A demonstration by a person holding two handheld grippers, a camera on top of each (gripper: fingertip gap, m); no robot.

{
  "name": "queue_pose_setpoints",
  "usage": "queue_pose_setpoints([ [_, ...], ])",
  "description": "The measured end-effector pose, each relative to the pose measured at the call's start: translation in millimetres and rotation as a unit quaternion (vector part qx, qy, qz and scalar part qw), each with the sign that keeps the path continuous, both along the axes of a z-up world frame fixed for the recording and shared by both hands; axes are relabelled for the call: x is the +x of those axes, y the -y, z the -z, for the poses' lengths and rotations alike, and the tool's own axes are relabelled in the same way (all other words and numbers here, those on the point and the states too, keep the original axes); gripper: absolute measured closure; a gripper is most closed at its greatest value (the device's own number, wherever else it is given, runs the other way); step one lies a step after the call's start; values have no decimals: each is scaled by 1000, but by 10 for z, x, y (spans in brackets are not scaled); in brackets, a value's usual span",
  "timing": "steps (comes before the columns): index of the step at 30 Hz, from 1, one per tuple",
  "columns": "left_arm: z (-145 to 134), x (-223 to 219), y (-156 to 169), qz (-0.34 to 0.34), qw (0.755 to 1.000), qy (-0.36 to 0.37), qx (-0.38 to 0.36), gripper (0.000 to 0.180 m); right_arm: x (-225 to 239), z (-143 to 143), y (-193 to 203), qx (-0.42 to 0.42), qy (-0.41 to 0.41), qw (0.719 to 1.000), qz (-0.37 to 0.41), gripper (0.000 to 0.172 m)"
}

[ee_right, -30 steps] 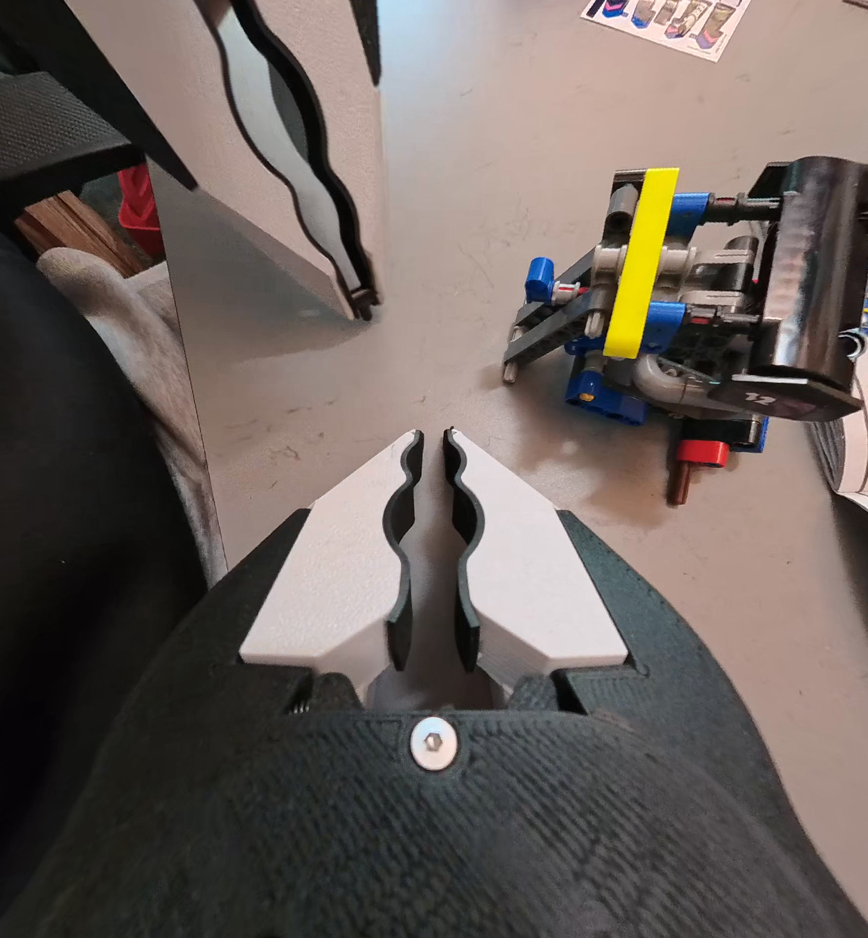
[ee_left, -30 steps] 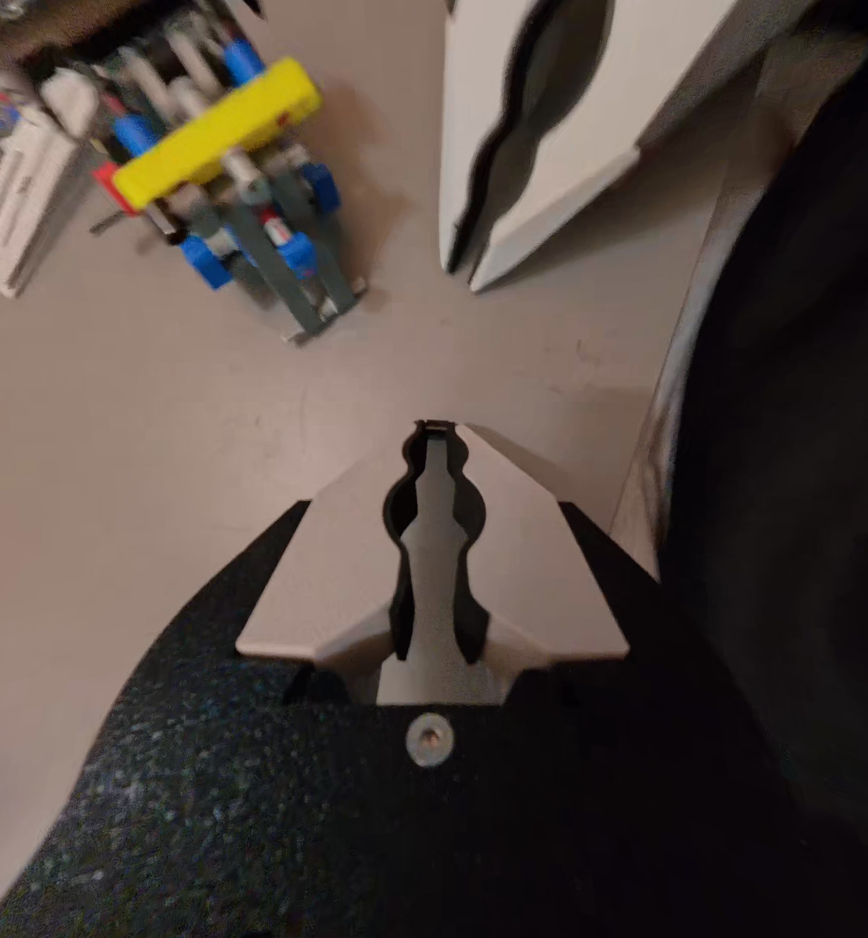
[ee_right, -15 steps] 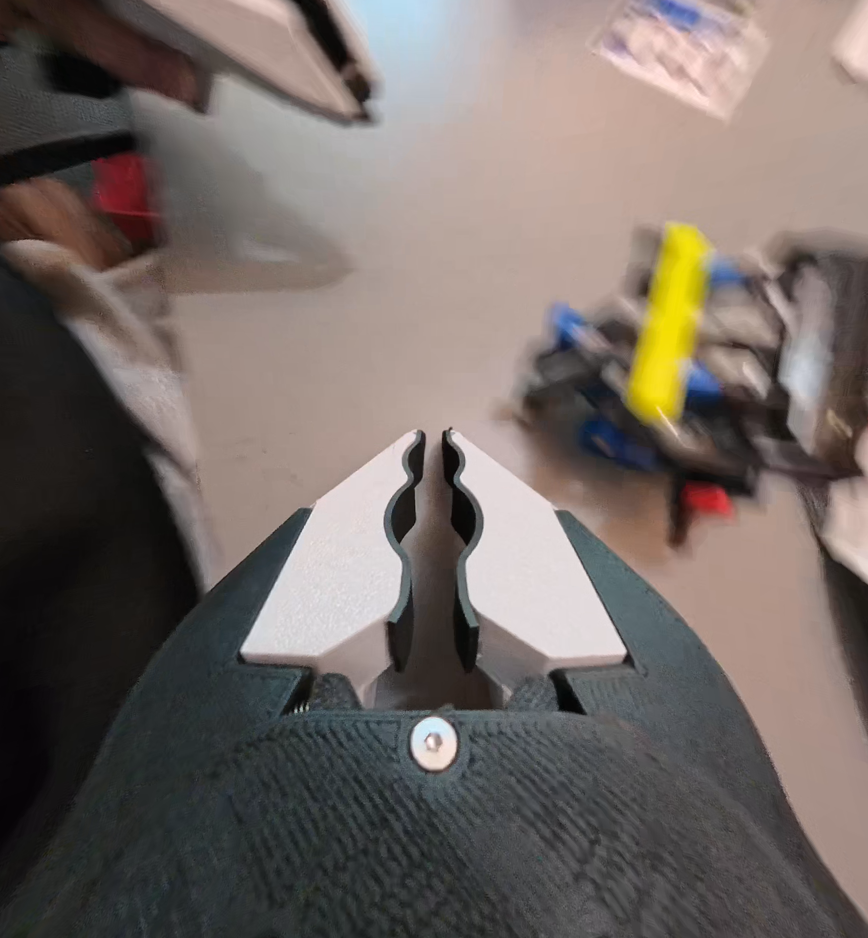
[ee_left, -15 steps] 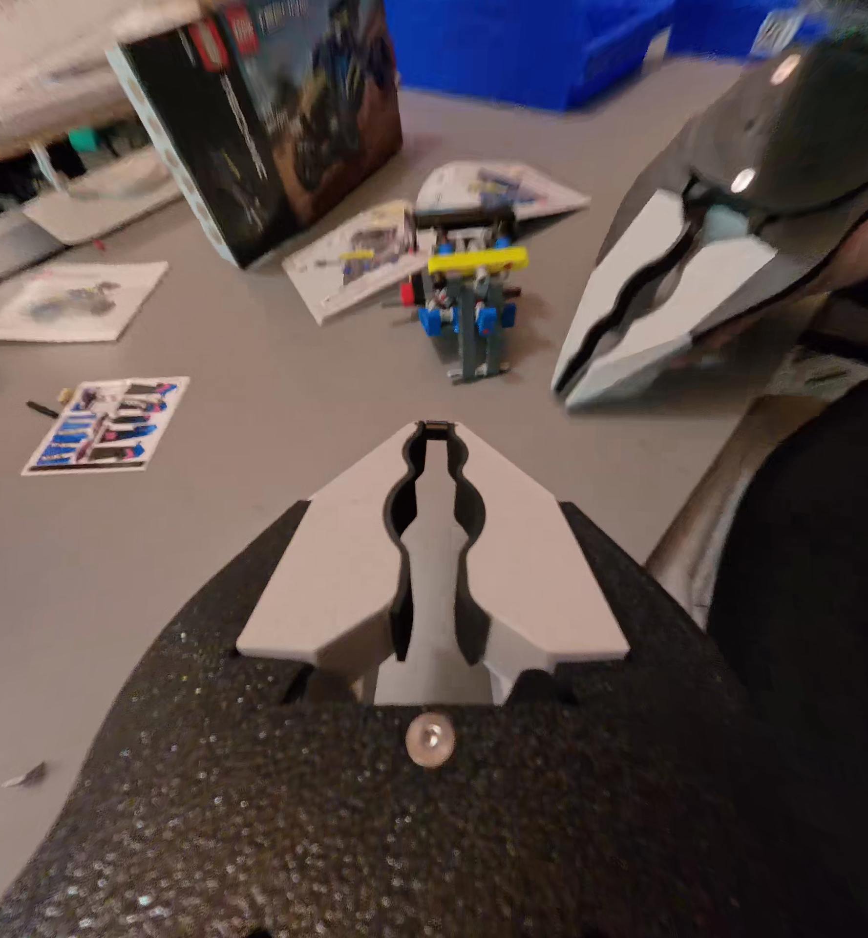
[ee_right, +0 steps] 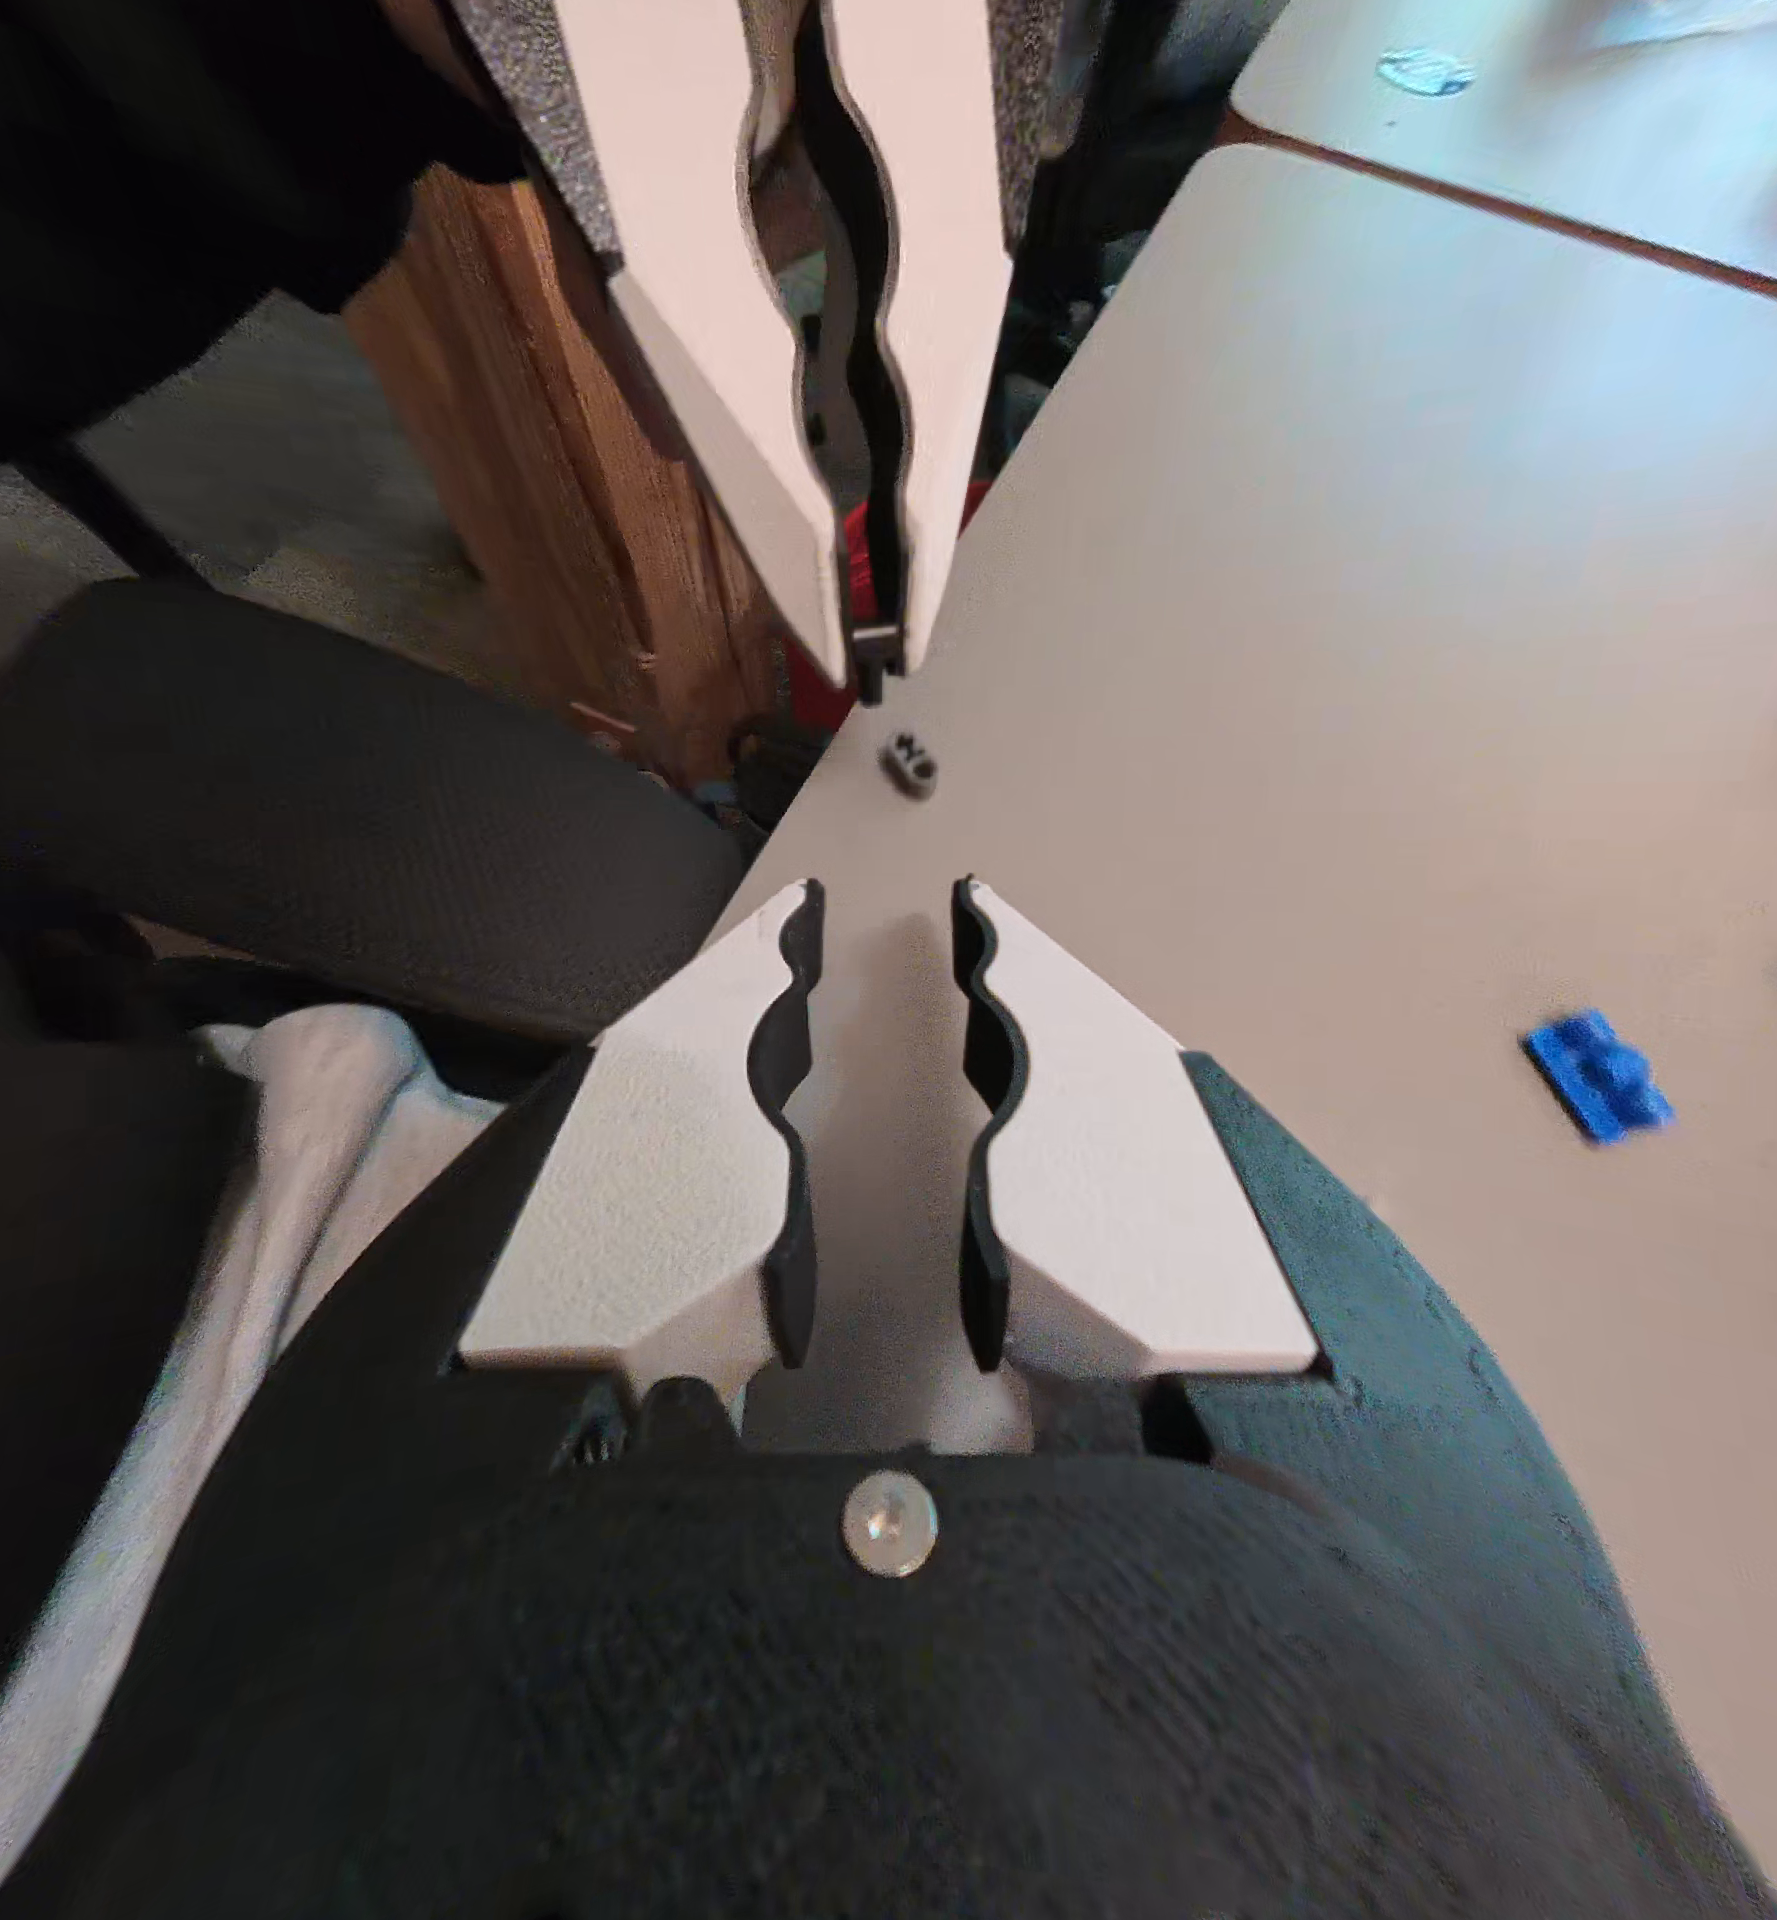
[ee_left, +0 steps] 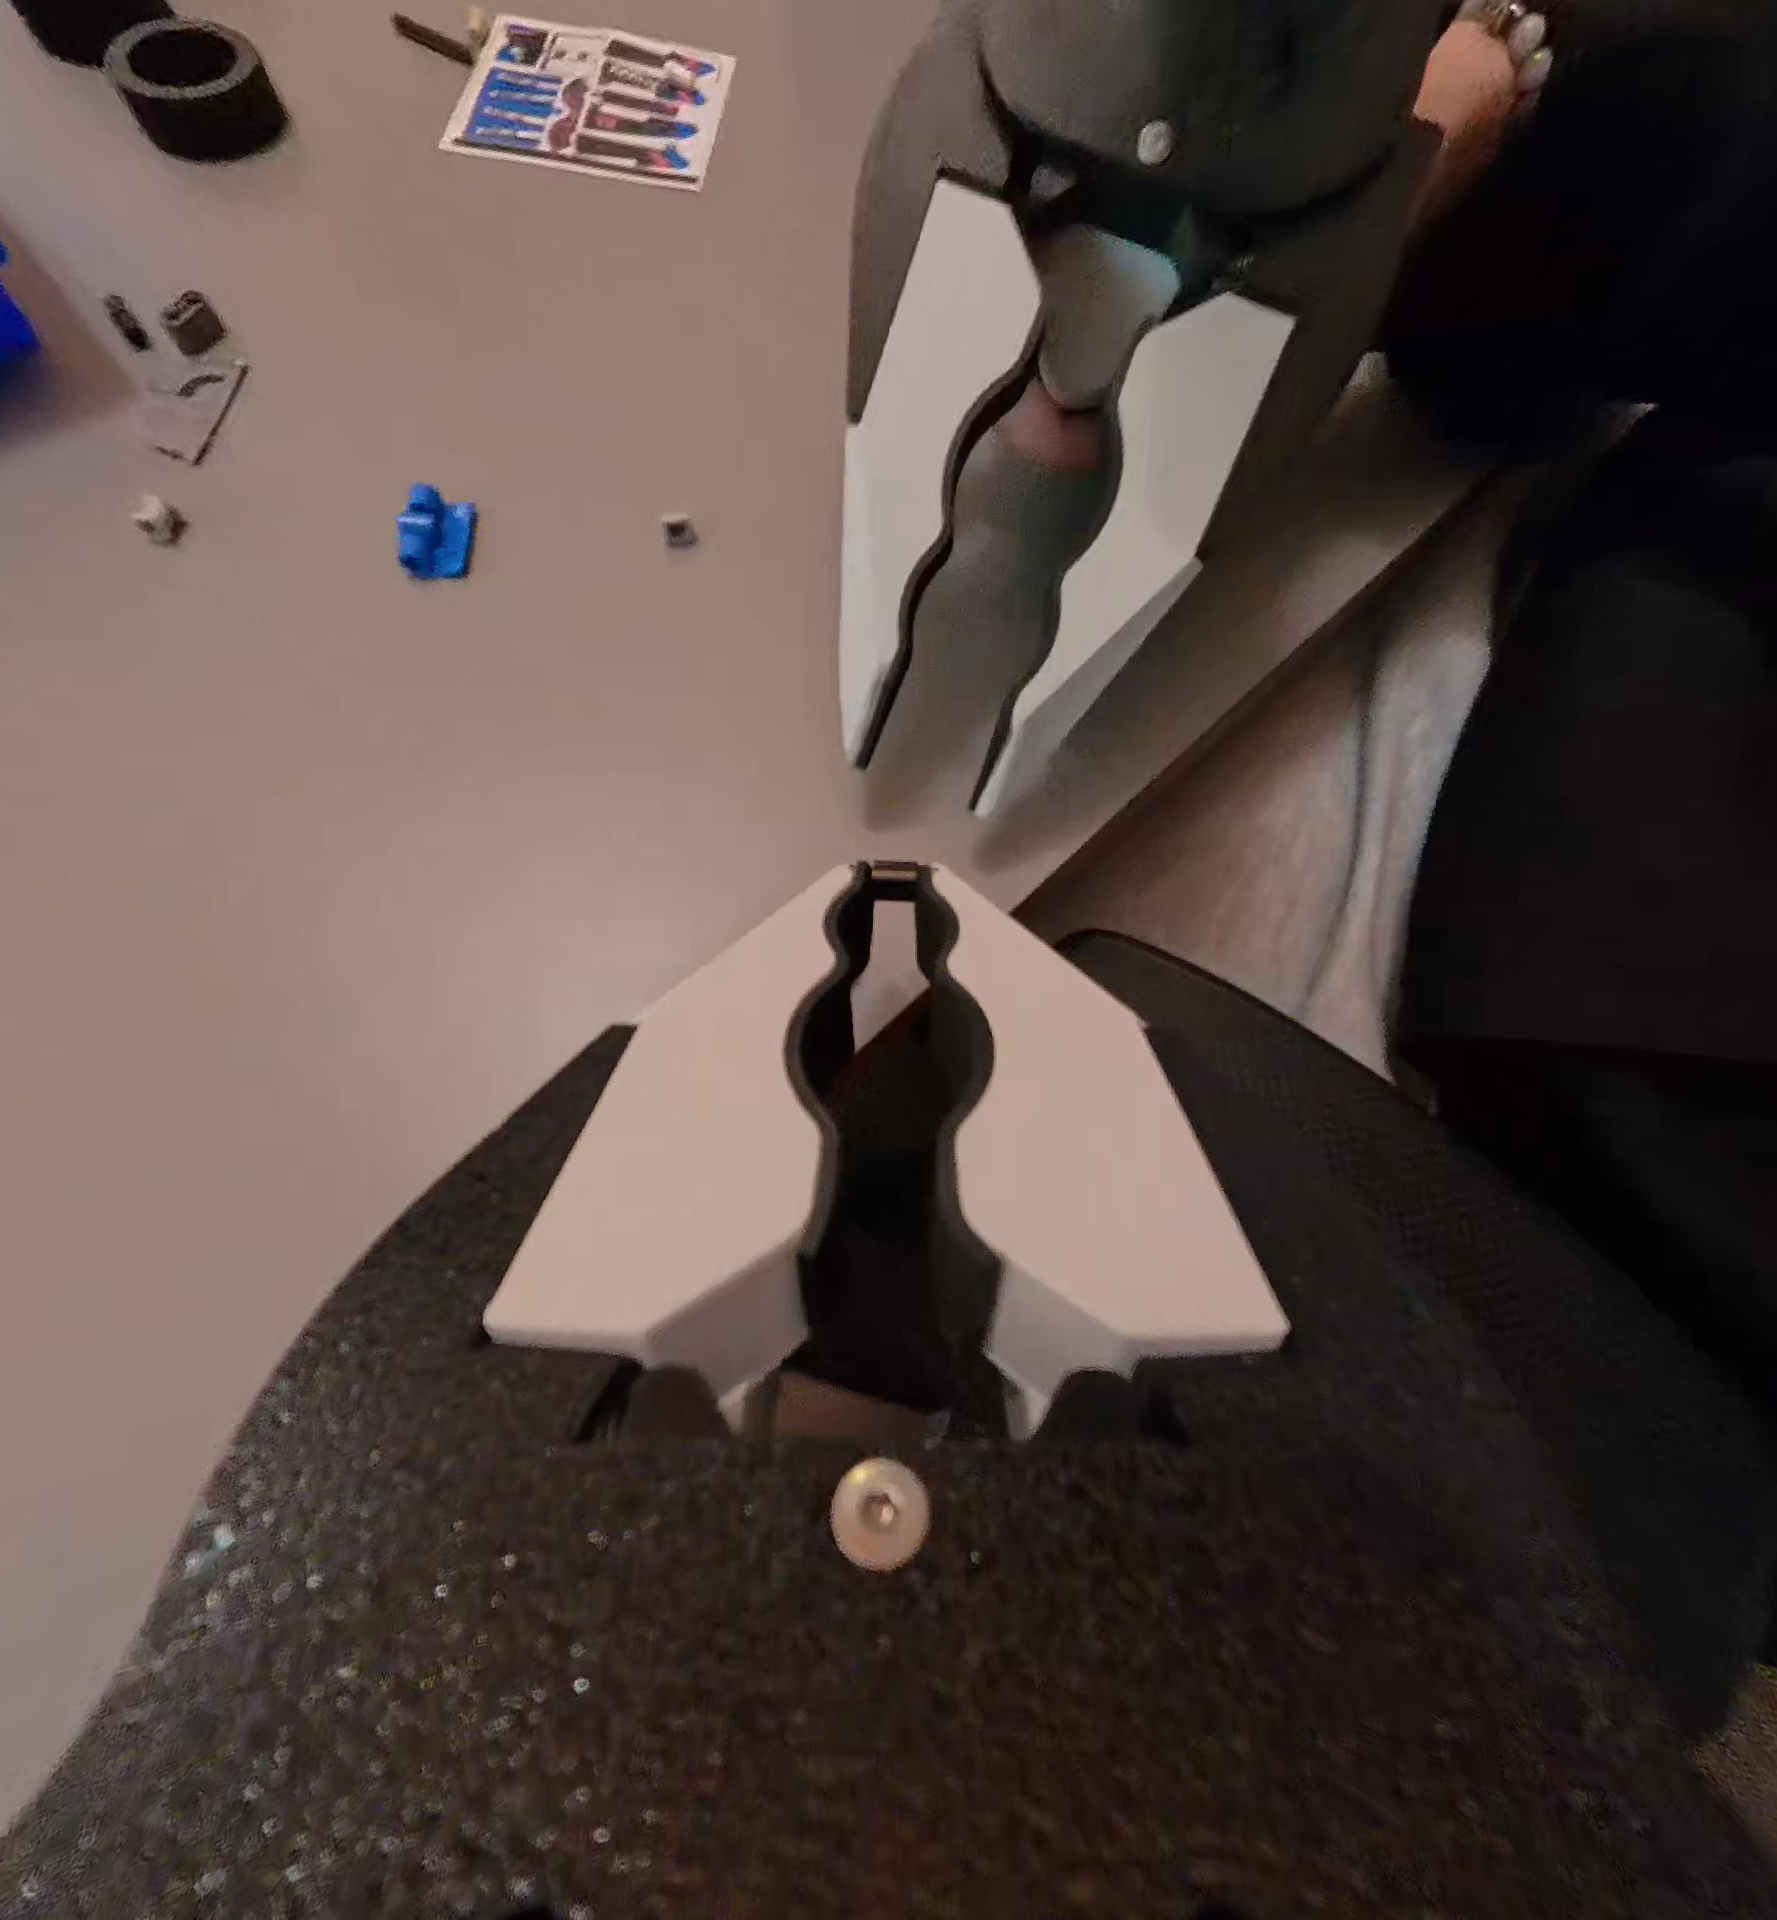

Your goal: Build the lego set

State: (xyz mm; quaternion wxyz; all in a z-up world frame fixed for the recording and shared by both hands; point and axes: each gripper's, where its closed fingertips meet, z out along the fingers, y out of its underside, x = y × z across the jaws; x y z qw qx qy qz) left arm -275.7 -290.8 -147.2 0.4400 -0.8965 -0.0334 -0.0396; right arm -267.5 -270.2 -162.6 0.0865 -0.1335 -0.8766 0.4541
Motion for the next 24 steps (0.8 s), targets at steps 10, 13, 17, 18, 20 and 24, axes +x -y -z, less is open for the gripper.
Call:
queue_pose_setpoints([
  [10, 211, -124, 23, 26, 999, 12, -33, 175, -198, 166, 234, 45, 11, 997, -69, 146],
  [13, 234, -133, 19, 24, 999, 7, -37, 175, -204, 165, 251, 45, 9, 996, -77, 145],
  [17, 217, -113, 25, 25, 999, 8, -47, 175, -186, 165, 337, 45, 8, 993, -105, 148],
  [18, 221, -104, 25, 26, 998, 9, -49, 175, -178, 169, 367, 45, 17, 993, -111, 152],
  [20, 237, -120, 42, 22, 998, 1, -57, 175, -187, 170, 409, 43, 26, 992, -115, 155],
  [24, 221, -114, 50, 20, 999, -9, -49, 175, -180, 171, 386, 41, 38, 993, -103, 162],
])
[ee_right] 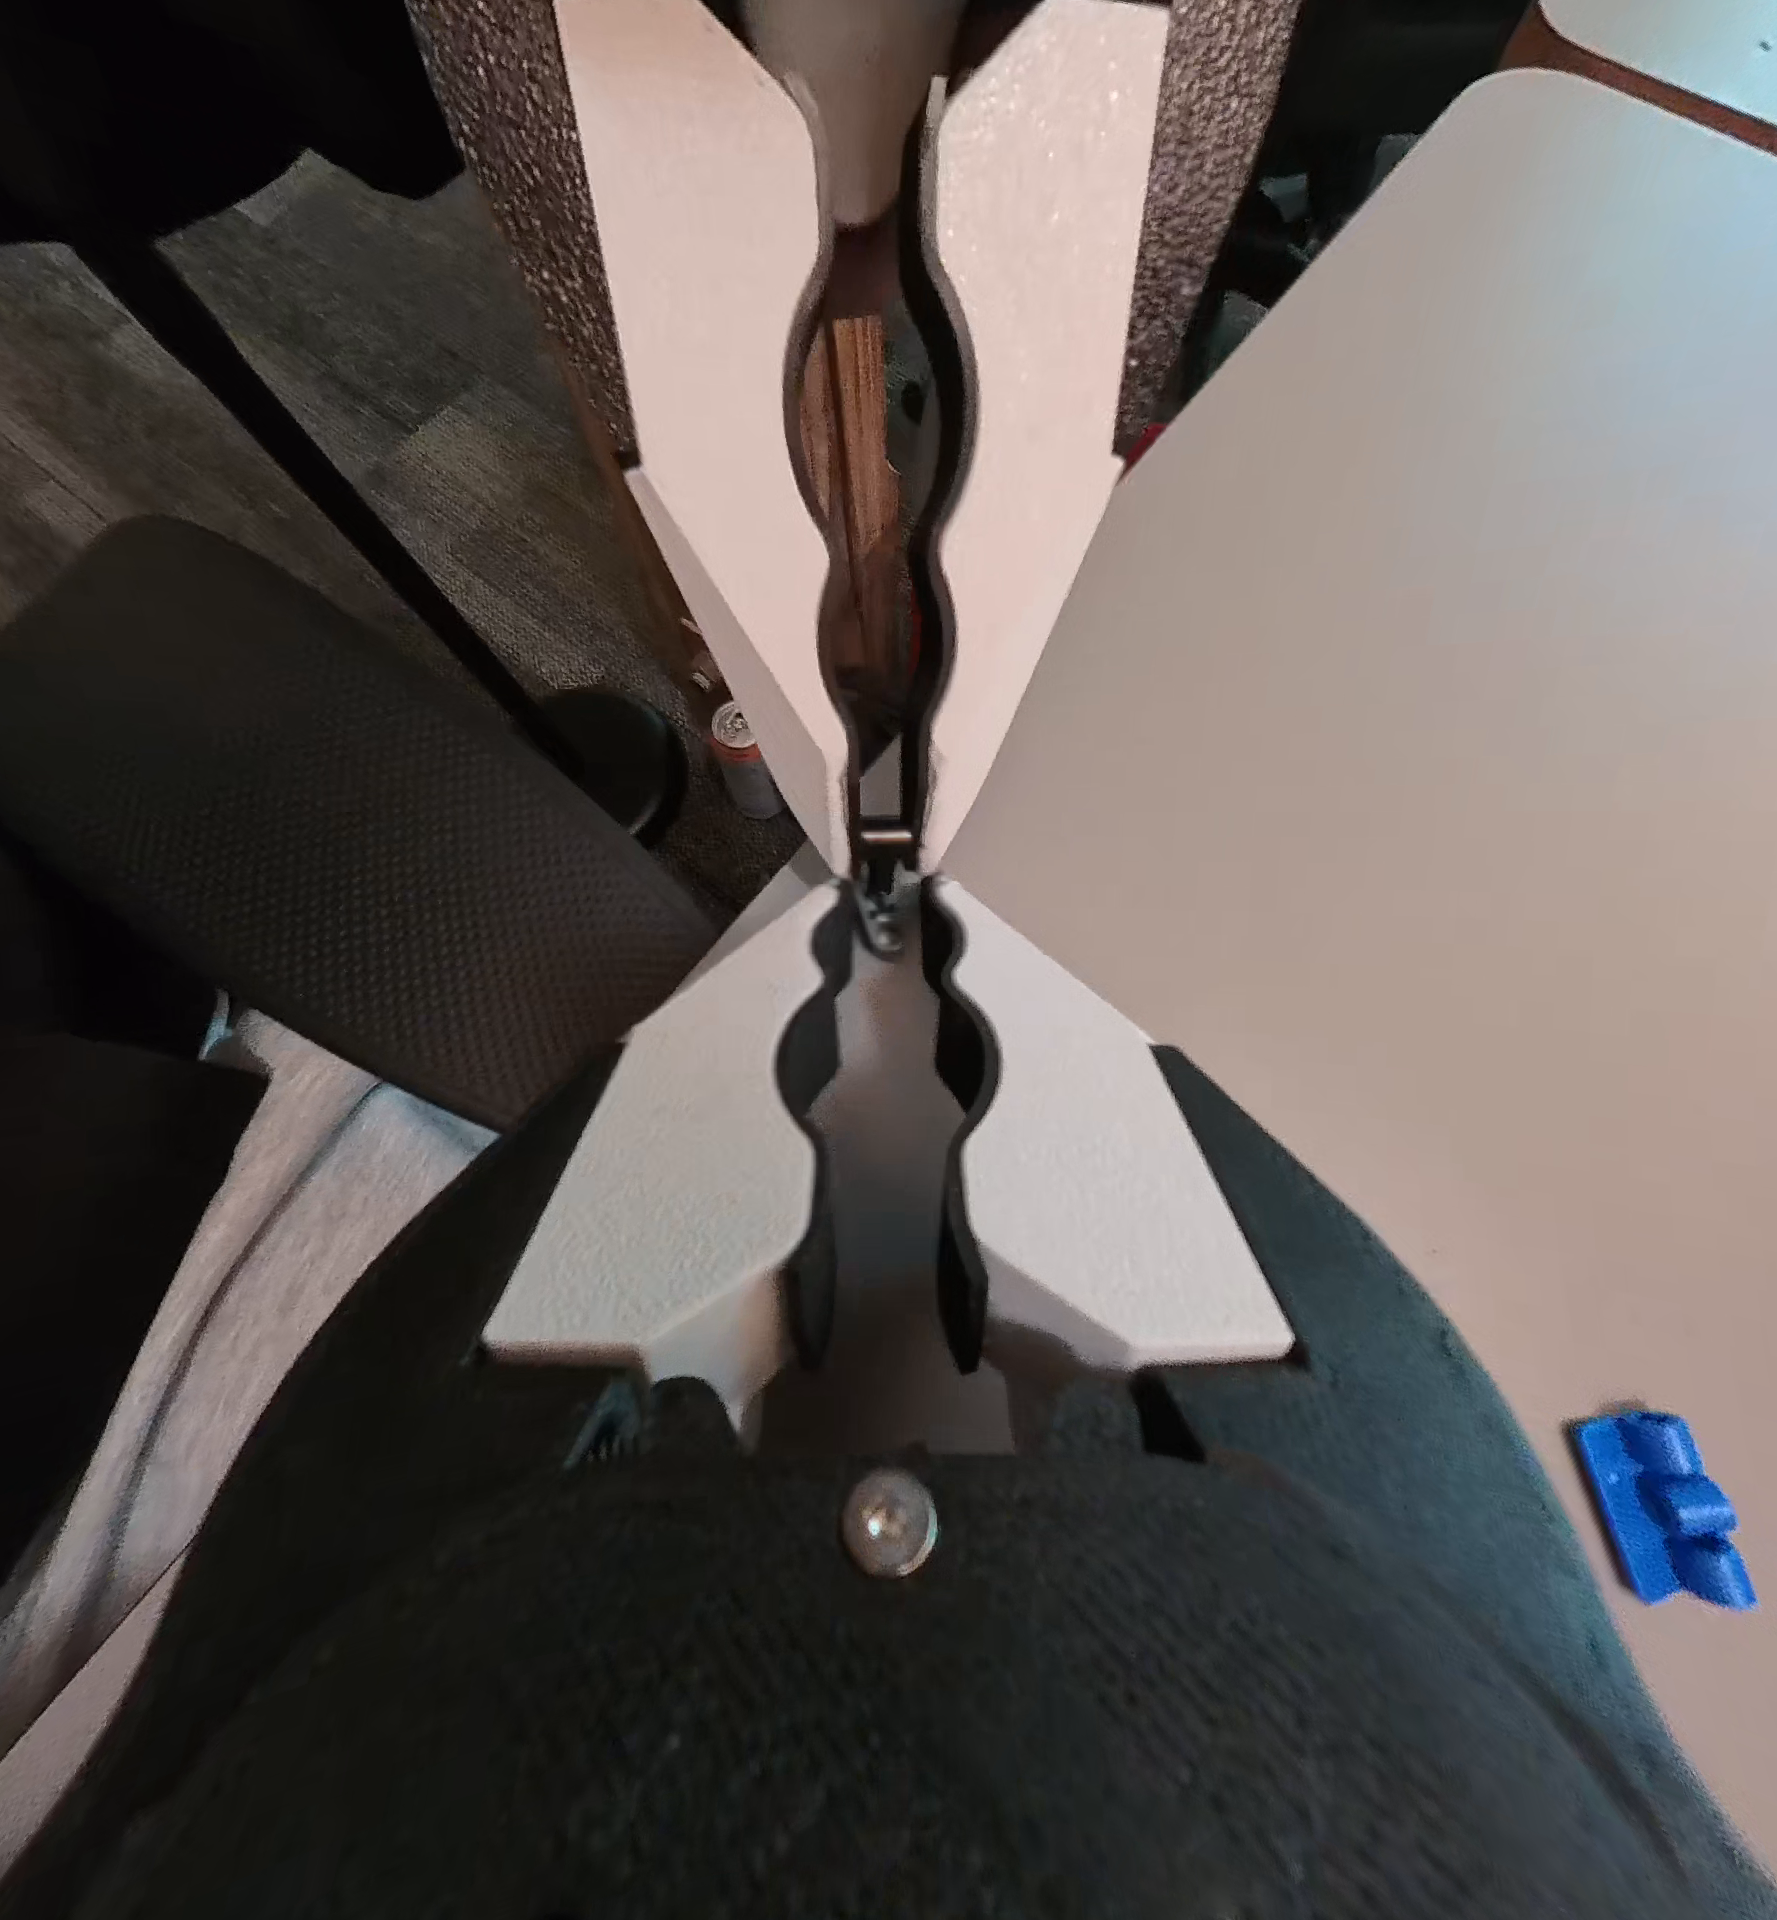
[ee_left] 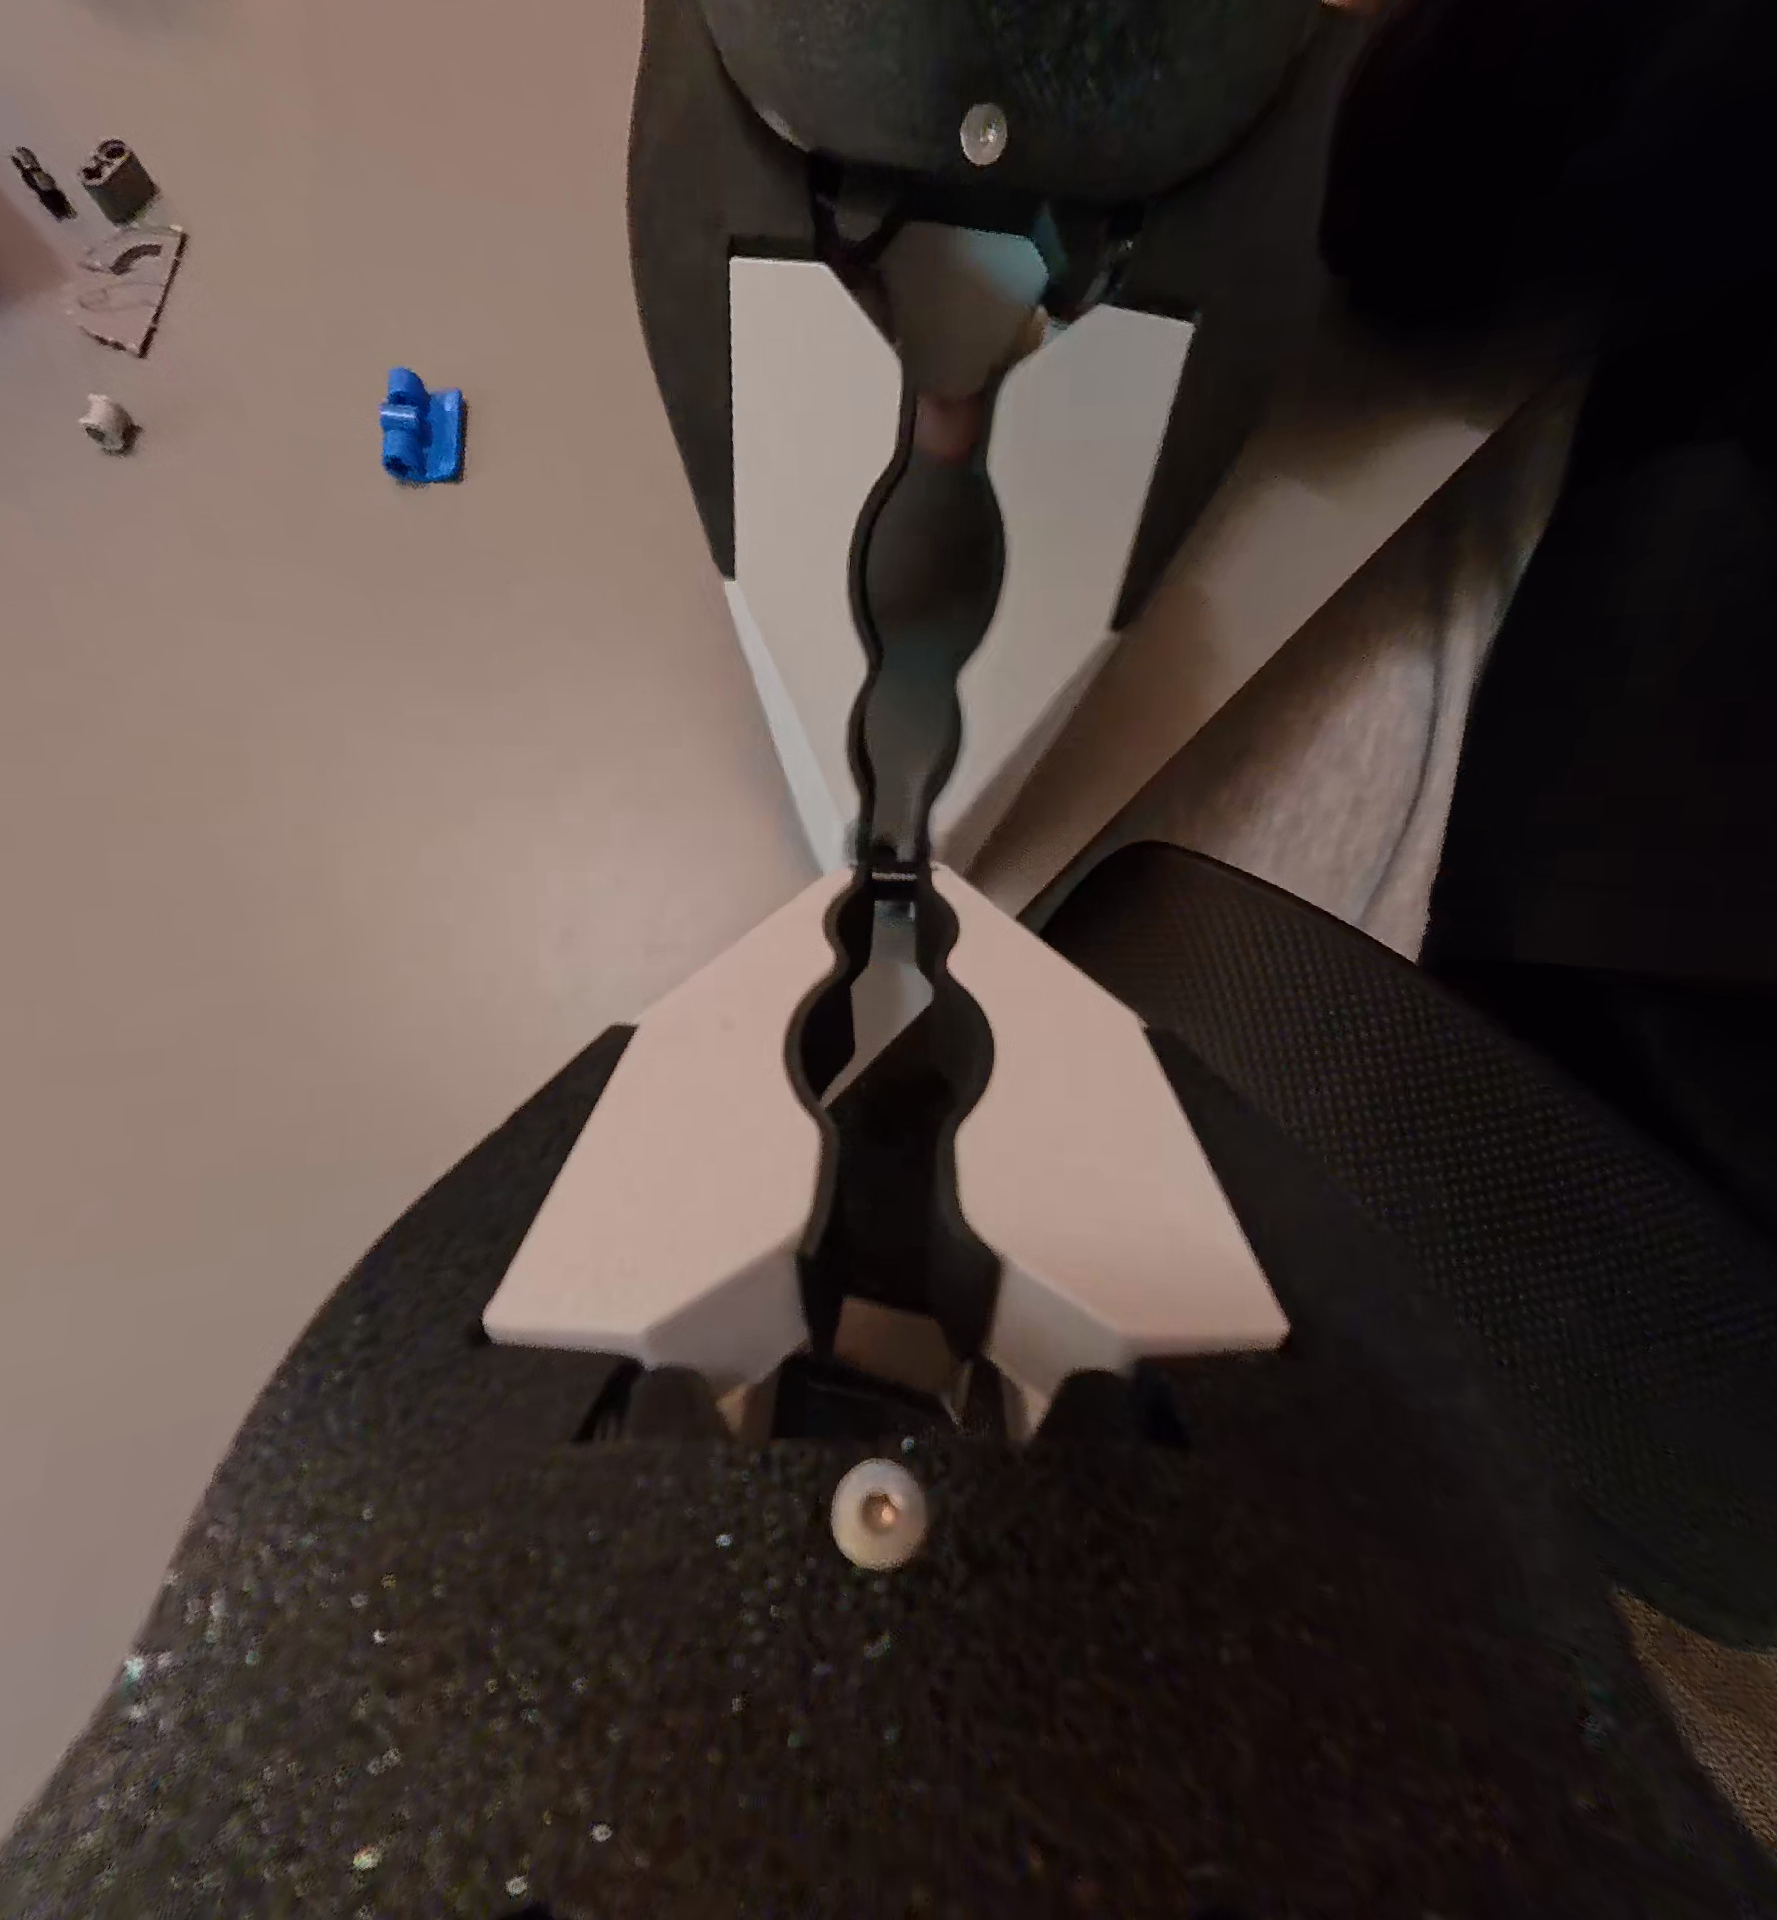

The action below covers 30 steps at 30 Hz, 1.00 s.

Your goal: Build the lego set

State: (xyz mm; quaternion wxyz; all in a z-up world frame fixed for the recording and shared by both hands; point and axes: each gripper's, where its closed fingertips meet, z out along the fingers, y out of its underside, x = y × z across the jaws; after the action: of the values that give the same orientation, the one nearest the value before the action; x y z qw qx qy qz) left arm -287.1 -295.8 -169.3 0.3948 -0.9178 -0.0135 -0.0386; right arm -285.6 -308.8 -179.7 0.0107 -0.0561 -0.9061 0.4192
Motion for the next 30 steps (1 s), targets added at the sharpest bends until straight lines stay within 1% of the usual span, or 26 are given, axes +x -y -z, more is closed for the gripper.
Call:
queue_pose_setpoints([
  [1, 7, 1, 0, 0, 1000, -3, -1, 175, 8, 1, -22, 0, 1, 1000, 4, 166],
  [3, 4, -26, -2, -4, 1000, -17, 2, 175, 32, 0, -65, 0, 2, 1000, 10, 166],
  [5, -26, -38, -23, -5, 1000, -17, 12, 175, 65, 0, -96, 1, -6, 1000, 10, 162],
  [7, -55, -42, -56, -2, 1000, -14, 23, 175, 54, 1, -136, 2, -13, 1000, 22, 166],
  [12, -55, -12, -186, 17, 999, -12, 31, 175, 36, 2, -292, 1, -1, 999, 48, 167],
  [15, -65, 10, -300, 26, 999, -12, 39, 175, -23, 2, -466, 5, -19, 997, 77, 167],
  [16, -73, 17, -338, 28, 999, -14, 42, 175, -46, 1, -531, 7, -28, 996, 89, 165],
  [17, -86, 19, -378, 29, 998, -15, 45, 175, -69, -8, -588, 8, -44, 994, 99, 156],
  [18, -101, 11, -416, 25, 998, -14, 50, 175, -53, -27, -621, 7, -65, 993, 96, 154],
  [20, -159, -4, -494, 11, 997, 7, 71, 175, 34, -108, -614, -12, -109, 991, 77, 155],
  [23, -230, -31, -599, -11, 993, 55, 105, 175, 30, -196, -644, -27, -156, 982, 100, 155],
  [26, -259, -26, -672, -15, 989, 80, 123, 175, -65, -258, -682, -32, -194, 972, 128, 160],
  [28, -286, -20, -703, -19, 987, 93, 131, 175, -91, -281, -679, -30, -209, 969, 131, 168],
  [30, -311, -32, -713, -26, 986, 97, 136, 175, -121, -313, -694, -23, -239, 961, 136, 170],
])
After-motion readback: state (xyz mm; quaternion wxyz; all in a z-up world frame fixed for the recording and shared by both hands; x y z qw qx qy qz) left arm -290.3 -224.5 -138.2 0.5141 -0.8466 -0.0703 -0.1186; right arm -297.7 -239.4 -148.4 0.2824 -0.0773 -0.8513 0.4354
